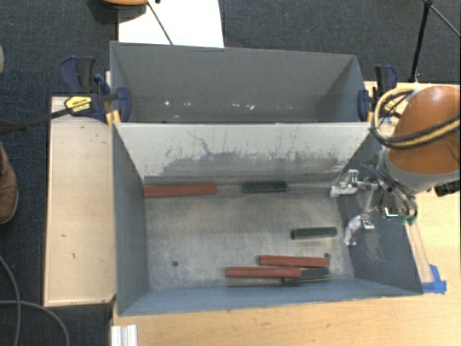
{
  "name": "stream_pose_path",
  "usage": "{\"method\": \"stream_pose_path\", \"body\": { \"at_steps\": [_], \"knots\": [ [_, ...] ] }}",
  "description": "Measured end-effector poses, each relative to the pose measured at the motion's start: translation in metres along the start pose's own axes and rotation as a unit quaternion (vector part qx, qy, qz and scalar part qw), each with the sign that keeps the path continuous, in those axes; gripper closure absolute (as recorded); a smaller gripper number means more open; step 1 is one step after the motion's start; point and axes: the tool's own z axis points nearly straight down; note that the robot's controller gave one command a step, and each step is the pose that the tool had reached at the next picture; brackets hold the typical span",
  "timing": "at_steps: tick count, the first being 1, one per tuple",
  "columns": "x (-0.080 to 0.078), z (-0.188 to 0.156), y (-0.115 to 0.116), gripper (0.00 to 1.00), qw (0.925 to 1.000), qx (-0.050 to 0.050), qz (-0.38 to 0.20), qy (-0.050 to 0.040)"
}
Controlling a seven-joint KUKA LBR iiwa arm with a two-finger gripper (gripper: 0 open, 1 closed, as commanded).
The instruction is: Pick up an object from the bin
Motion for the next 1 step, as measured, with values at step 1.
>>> {"method": "stream_pose_path", "body": {
  "at_steps": [1],
  "knots": [
    [-0.0020, -0.0041, 0.0004, 0.00, 1.0000, 0.001, -0.002, -0.0039]
  ]
}}
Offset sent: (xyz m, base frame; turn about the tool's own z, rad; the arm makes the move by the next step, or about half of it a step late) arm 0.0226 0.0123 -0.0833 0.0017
